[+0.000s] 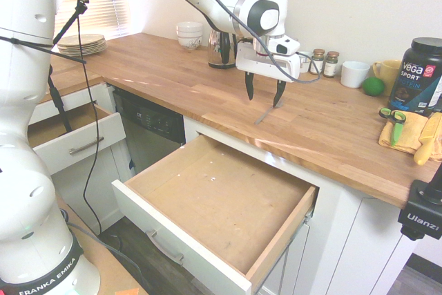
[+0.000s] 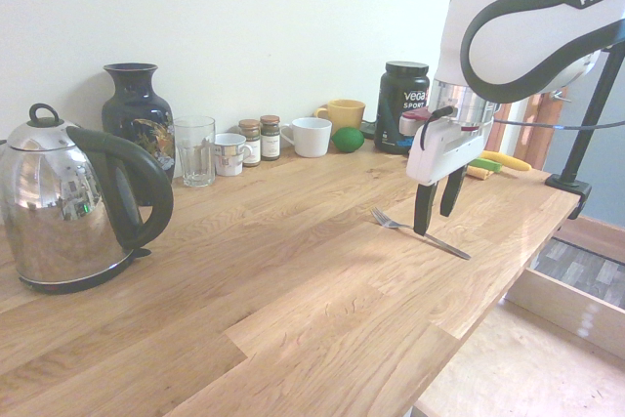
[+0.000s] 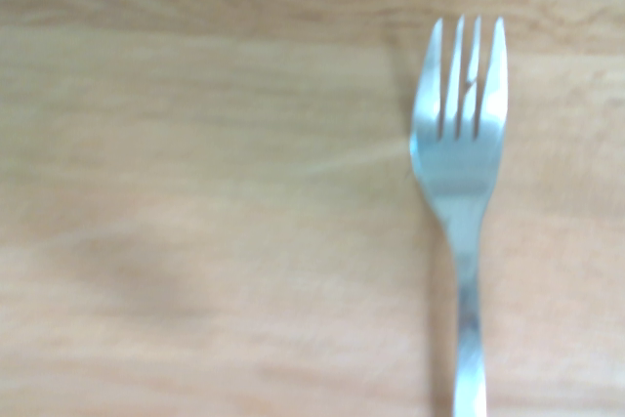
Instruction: Put fork in the drawer
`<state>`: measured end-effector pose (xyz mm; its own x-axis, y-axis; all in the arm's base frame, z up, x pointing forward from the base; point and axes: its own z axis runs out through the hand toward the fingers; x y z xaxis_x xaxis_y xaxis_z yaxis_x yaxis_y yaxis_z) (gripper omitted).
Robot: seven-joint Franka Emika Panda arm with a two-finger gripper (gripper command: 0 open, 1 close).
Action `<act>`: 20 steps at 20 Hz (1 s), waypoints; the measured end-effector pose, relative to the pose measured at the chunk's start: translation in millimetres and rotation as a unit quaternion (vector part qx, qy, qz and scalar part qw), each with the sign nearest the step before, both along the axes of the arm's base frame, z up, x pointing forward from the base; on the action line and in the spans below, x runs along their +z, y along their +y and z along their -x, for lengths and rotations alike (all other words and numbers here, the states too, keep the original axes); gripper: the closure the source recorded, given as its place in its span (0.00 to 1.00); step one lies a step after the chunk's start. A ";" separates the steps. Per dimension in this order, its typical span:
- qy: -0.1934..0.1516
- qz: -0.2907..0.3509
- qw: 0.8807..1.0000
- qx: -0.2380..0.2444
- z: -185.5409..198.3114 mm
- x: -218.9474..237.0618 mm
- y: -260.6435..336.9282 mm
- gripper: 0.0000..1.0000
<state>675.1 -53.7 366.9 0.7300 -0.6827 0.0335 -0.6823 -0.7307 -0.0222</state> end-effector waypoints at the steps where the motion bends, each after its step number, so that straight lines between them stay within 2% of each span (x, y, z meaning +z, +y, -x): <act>1: 0.001 0.001 1.000 -0.001 -4.5 -2.1 -2.3 0.00; 10: 0.009 0.006 1.000 -0.010 -33.0 -21.5 -21.7 0.00; 20: 0.017 0.001 1.000 -0.013 -40.1 -23.9 -25.0 0.00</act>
<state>715.2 -78.7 343.0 0.7132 -0.7008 0.0108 -0.7009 -0.7133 0.0019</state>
